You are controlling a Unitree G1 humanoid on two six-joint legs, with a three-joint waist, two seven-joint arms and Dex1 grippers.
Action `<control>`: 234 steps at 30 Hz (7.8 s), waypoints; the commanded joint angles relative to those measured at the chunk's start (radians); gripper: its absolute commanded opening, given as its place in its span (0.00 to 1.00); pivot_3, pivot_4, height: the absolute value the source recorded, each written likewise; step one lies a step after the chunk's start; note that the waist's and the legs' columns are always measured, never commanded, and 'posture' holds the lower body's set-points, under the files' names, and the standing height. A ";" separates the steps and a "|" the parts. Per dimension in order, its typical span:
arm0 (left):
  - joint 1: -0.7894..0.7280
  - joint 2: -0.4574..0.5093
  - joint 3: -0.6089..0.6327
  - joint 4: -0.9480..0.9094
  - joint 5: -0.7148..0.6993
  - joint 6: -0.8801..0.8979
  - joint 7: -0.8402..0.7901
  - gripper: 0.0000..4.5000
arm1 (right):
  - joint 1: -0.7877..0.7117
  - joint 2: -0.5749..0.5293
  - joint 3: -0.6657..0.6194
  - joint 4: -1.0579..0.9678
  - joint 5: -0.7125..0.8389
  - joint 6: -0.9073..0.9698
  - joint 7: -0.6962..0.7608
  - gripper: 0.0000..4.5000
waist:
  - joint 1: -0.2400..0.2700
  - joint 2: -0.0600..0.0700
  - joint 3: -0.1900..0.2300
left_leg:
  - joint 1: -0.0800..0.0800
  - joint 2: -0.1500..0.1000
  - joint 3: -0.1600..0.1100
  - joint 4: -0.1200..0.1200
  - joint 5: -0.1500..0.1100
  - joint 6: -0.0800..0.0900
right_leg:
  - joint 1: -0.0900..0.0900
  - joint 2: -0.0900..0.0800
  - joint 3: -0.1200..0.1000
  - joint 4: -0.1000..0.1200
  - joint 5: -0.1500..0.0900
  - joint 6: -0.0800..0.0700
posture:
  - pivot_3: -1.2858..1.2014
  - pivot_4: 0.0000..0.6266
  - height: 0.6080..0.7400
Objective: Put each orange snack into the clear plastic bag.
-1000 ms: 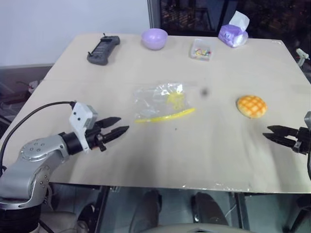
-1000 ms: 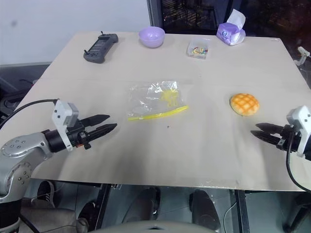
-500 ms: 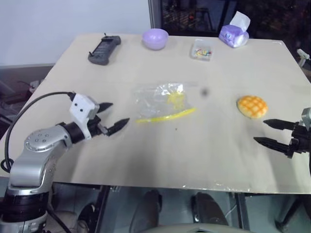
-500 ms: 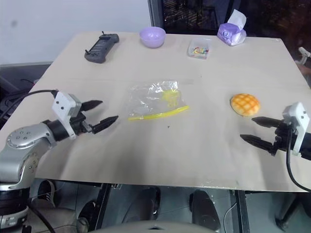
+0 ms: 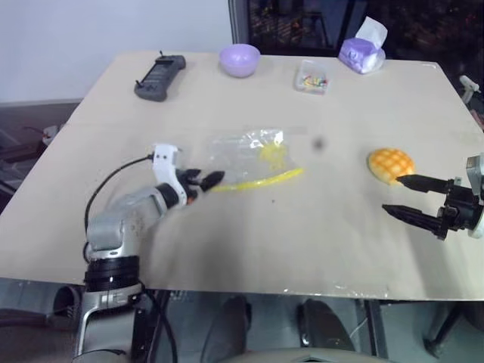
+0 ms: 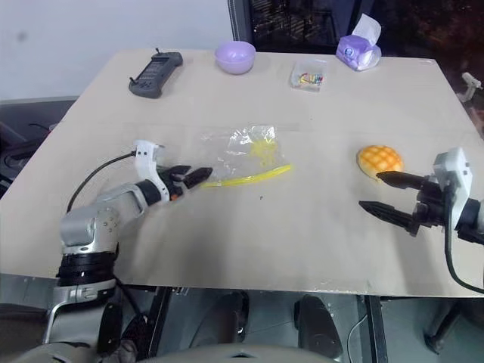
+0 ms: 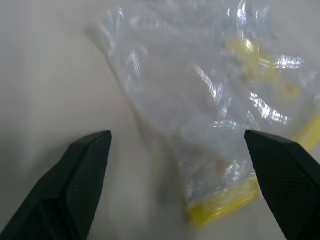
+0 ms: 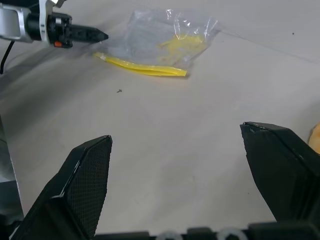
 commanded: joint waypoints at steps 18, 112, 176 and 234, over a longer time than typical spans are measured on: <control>-0.119 -0.177 0.223 0.101 -0.156 0.472 0.227 0.47 | 0.007 -0.001 -0.052 -0.059 0.057 -0.023 0.033 1.00 | 0.008 0.001 -0.002 | 0.000 -0.002 0.000 0.000 0.000 0.000 | 0.001 -0.001 0.000 -0.001 0.000 0.000 | 0.52 0.24 1.00; -0.096 0.377 -0.483 -0.365 0.259 -0.568 -0.284 0.63 | -0.835 0.636 0.702 0.693 -1.051 -0.526 -0.699 0.00 | -0.042 0.000 0.000 | 0.002 -0.001 0.003 -0.008 0.003 -0.005 | -0.003 0.000 0.005 -0.002 0.000 0.000 | 0.52 0.24 1.00; -0.048 0.103 -0.515 -0.065 0.926 -0.839 0.015 0.00 | -0.680 0.522 0.721 0.280 -0.998 -0.163 -0.404 0.68 | -0.041 0.000 0.000 | -0.001 -0.001 0.002 -0.006 0.001 -0.001 | -0.005 0.000 0.003 -0.001 0.000 0.000 | 0.52 0.24 1.00; -0.051 0.029 -0.524 -0.040 0.930 -0.892 -0.020 0.00 | -0.681 0.561 0.428 0.329 -0.502 0.062 -0.497 0.01 | -0.021 0.001 0.000 | -0.001 -0.001 0.001 -0.004 0.001 -0.001 | -0.003 0.000 0.002 -0.001 0.000 0.000 | 0.52 0.24 1.00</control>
